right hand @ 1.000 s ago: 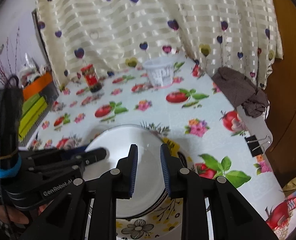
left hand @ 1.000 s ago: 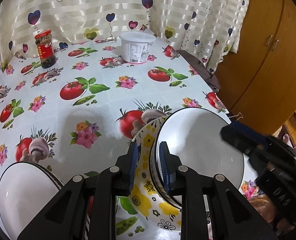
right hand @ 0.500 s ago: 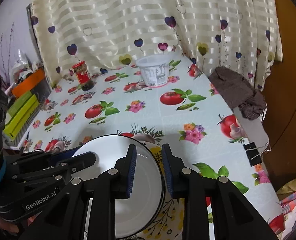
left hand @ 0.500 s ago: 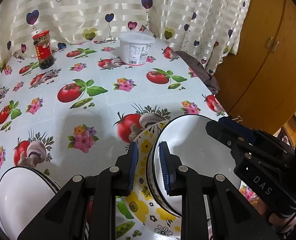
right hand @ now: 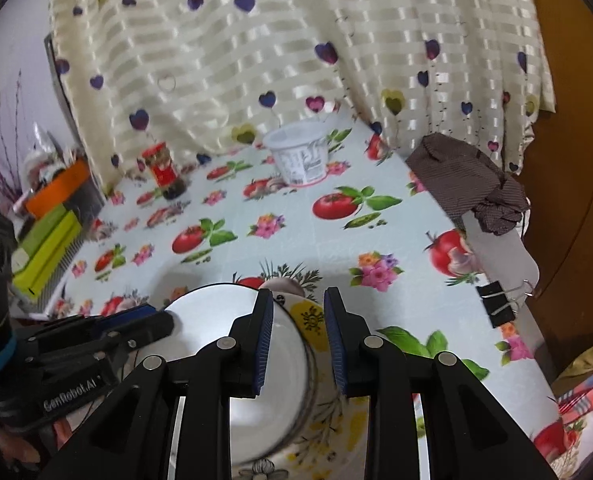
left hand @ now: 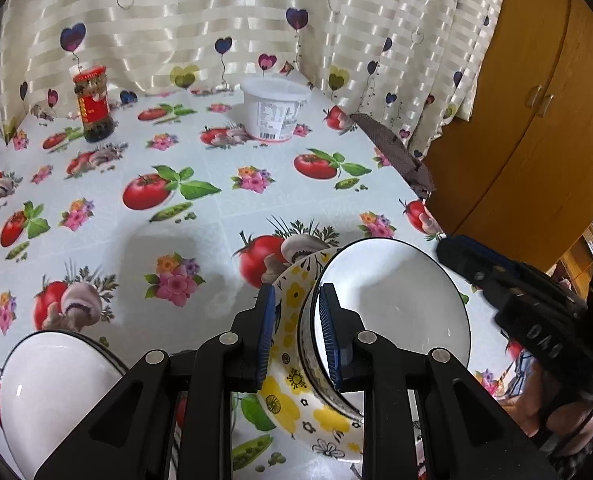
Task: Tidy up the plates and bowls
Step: 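Grip the floral plate rim with both grippers and lift the stack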
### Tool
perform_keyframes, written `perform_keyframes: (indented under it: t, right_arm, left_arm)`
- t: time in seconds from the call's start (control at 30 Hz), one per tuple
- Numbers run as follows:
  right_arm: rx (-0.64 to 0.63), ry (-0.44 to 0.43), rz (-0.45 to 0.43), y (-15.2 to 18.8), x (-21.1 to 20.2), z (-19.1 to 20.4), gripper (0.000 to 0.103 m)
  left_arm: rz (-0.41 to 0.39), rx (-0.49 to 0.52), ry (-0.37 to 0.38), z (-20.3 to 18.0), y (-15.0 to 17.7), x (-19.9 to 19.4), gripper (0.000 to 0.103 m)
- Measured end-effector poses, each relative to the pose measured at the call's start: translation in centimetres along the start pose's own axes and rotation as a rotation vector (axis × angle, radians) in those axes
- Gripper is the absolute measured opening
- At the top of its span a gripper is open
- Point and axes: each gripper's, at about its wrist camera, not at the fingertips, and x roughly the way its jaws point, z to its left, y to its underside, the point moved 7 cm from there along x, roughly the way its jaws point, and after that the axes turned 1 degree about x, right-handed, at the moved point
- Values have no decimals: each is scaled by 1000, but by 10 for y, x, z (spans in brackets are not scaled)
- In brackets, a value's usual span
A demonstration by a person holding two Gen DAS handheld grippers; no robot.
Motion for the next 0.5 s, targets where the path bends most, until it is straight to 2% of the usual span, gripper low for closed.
perform_keyframes:
  t: [0.07, 0.13, 0.2, 0.33, 0.5]
  right_arm:
    - [17, -2, -21, -1, -12, -7, 26]
    - [25, 0, -40, 1, -25, -16, 38]
    - [49, 19, -30, 9, -33, -33, 44]
    - [88, 44, 41, 37, -30, -58, 45]
    - [76, 12, 124, 64, -11, -56, 45]
  left_arm:
    - [-11, -5, 6, 2, 1, -6, 24]
    - [-15, -21, 17, 5, 3, -11, 24]
    - [-21, -29, 7, 11, 6, -16, 24]
    - [-27, -75, -4, 21, 11, -20, 24]
    - [-18, -101, -11, 27, 18, -19, 24]
